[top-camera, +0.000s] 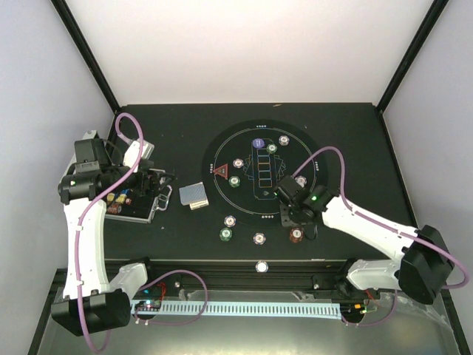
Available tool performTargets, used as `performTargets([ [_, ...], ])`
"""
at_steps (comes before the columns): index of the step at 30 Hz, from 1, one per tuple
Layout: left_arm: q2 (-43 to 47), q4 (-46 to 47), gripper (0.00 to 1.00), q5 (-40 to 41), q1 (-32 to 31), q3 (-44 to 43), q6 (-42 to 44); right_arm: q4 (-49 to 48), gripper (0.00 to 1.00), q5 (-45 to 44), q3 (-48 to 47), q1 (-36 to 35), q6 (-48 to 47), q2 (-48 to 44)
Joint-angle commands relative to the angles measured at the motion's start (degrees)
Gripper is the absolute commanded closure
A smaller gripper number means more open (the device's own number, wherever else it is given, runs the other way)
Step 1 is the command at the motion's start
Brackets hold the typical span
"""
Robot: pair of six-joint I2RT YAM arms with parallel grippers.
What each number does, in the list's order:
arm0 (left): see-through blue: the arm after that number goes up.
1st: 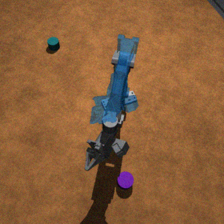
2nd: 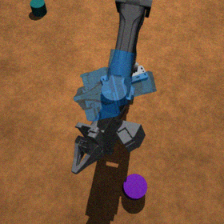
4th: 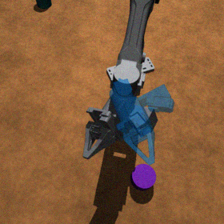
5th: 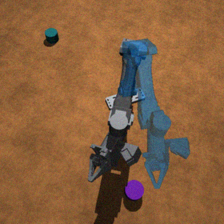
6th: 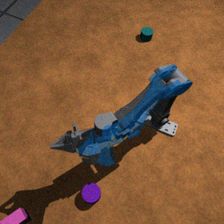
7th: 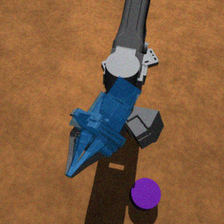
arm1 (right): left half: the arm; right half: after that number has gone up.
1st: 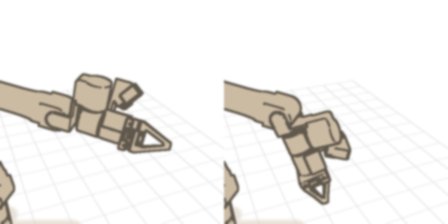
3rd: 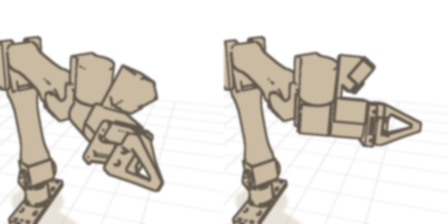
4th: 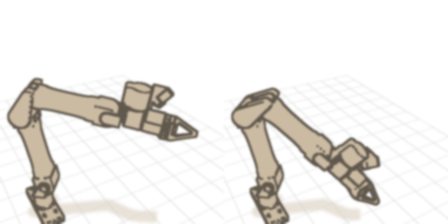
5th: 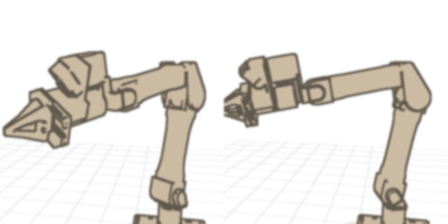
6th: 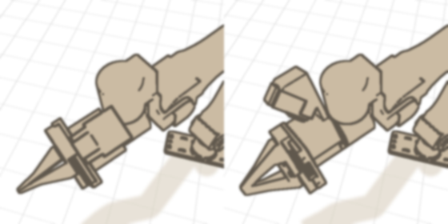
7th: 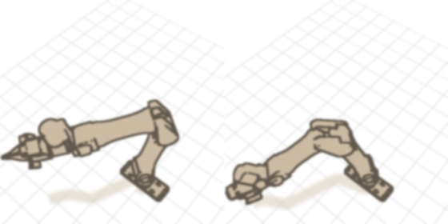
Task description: Distribute texas hold em gaming equipment
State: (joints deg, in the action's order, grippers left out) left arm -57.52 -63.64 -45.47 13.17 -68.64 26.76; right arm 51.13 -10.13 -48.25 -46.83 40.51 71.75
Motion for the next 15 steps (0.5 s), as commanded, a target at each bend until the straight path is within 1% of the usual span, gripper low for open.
performTargets([
  [1,-0.50,0.36,0.01,-1.47,0.41,-0.79,-0.37,1.25,0.78,-1.46,-6.93,-1.47,-1.61,2.48],
  [7,-0.59,0.38,0.01,-1.29,0.40,-0.73,-0.53,0.35,0.78,-1.46,-20.36,-5.32,-4.14,17.36],
  [15,-0.97,0.30,0.01,-0.96,0.41,-1.40,-0.83,-1.31,0.79,1.24,-37.29,-7.12,-7.19,38.23],
])
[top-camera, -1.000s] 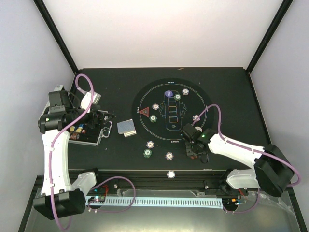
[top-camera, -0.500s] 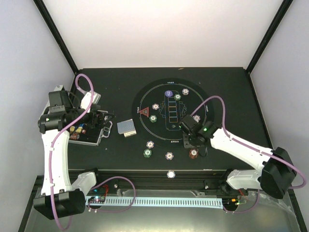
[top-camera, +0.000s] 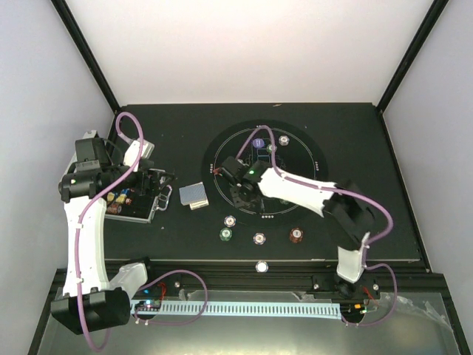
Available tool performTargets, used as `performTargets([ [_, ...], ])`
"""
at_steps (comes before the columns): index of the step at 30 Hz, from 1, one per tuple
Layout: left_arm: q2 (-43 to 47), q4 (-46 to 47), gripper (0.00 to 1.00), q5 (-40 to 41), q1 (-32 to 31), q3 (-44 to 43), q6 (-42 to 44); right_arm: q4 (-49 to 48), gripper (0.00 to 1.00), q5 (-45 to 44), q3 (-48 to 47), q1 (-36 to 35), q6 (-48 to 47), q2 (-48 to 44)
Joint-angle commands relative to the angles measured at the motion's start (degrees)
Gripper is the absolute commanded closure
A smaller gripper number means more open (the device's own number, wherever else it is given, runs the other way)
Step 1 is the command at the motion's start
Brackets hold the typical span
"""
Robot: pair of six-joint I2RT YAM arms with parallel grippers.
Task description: Distribute texas hold em gaming equipment
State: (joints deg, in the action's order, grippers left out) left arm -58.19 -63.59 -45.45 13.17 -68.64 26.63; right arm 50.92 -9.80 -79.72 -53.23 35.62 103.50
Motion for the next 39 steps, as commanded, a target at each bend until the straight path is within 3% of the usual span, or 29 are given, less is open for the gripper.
performTargets([
  [1,-0.32,0.24,0.01,-1.05,0.45,-1.45,-0.70,-0.97,0.79,0.95,-8.34,-0.73,-2.50,8.53],
  [13,-0.76,-0.03,0.01,-0.37,0.45,-1.46,0.04,1.18,0.79,-0.62,-22.08,-0.32,-3.79,23.60],
  [30,-0.85,0.06,0.01,-0.18,0.45,-0.94,0.68,-0.24,0.78,-0.80,-23.65,2.04,-3.58,27.69],
  [34,-0.81,-0.04,0.01,-0.25,0.46,-0.79,0.70,-0.53,0.69,-1.13,-23.99,2.18,-3.82,27.63],
  [39,-0.47,-0.17,0.01,-0.43,0.46,-1.05,0.70,0.77,0.44,-1.18,-24.70,2.25,-4.25,26.65],
])
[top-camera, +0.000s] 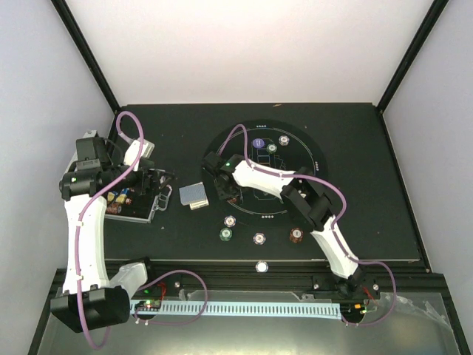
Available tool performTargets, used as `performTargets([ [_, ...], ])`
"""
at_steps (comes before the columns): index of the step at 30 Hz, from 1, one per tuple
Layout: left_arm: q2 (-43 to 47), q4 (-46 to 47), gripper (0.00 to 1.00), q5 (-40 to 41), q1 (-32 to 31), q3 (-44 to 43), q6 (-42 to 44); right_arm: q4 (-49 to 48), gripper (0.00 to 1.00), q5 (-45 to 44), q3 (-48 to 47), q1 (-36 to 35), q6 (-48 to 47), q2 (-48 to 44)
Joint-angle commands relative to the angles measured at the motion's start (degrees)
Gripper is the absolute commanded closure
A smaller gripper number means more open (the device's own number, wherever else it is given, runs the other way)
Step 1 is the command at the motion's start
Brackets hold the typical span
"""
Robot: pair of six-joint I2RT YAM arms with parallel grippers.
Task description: Distribute texas hold em gaming equipment
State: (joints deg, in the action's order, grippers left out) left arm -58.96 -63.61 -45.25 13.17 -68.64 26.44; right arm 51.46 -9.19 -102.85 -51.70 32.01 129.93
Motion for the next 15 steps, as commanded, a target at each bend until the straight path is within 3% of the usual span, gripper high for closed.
performTargets([
  [1,0.33,-0.25,0.01,-0.72,0.45,-1.05,0.96,0.42,0.41,-1.85,-1.42,0.77,-0.76,-0.37],
  [9,0.76,-0.24,0.01,-1.65,0.45,-1.14,0.84,3.46,0.35,-3.71,0.57,0.73,-1.08,-9.34],
  [15,0.91,-0.19,0.01,-2.12,0.47,-1.06,0.81,2.47,0.33,-4.80,12.52,0.75,-0.36,-22.64],
])
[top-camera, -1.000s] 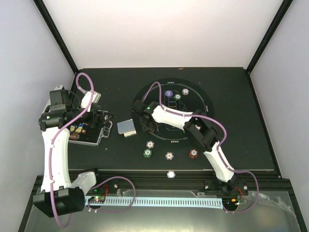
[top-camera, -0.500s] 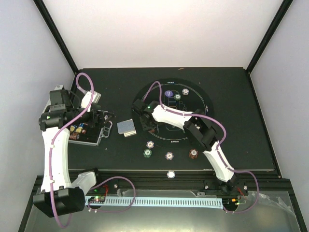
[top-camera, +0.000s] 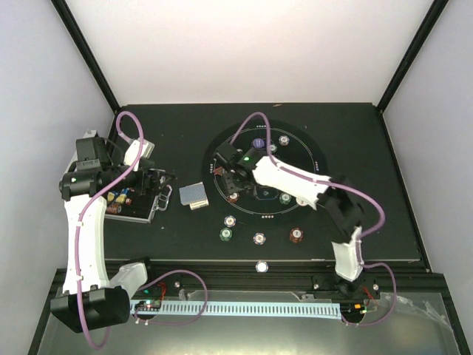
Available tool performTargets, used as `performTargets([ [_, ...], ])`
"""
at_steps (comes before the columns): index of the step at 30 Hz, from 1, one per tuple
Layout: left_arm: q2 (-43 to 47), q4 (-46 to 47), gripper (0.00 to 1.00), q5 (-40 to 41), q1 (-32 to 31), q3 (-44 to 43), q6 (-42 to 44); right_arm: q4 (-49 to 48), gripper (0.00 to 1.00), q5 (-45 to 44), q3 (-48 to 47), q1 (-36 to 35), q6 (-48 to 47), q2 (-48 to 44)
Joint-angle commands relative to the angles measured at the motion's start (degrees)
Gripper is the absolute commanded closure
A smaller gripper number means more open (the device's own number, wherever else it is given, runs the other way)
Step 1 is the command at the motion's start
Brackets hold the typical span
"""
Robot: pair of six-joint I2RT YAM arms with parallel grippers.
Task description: Distribute texas hold em gaming equipment
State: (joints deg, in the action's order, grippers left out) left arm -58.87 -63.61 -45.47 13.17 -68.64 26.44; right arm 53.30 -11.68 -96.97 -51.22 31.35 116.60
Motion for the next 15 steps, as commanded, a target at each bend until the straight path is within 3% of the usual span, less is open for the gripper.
performTargets([
  [1,0.81,-0.13,0.01,-1.98,0.42,-1.01,0.85,0.24,0.32,-2.68,9.99,0.27,0.67,-12.03],
  [10,1.23,0.09,0.01,-3.62,0.37,-0.15,1.07,-0.47,0.22,-4.79,39.56,0.25,8.52,-36.12],
  [15,1.39,-0.17,0.01,-3.40,0.38,0.17,1.25,-1.38,0.18,-3.30,50.58,0.28,12.02,-43.46],
])
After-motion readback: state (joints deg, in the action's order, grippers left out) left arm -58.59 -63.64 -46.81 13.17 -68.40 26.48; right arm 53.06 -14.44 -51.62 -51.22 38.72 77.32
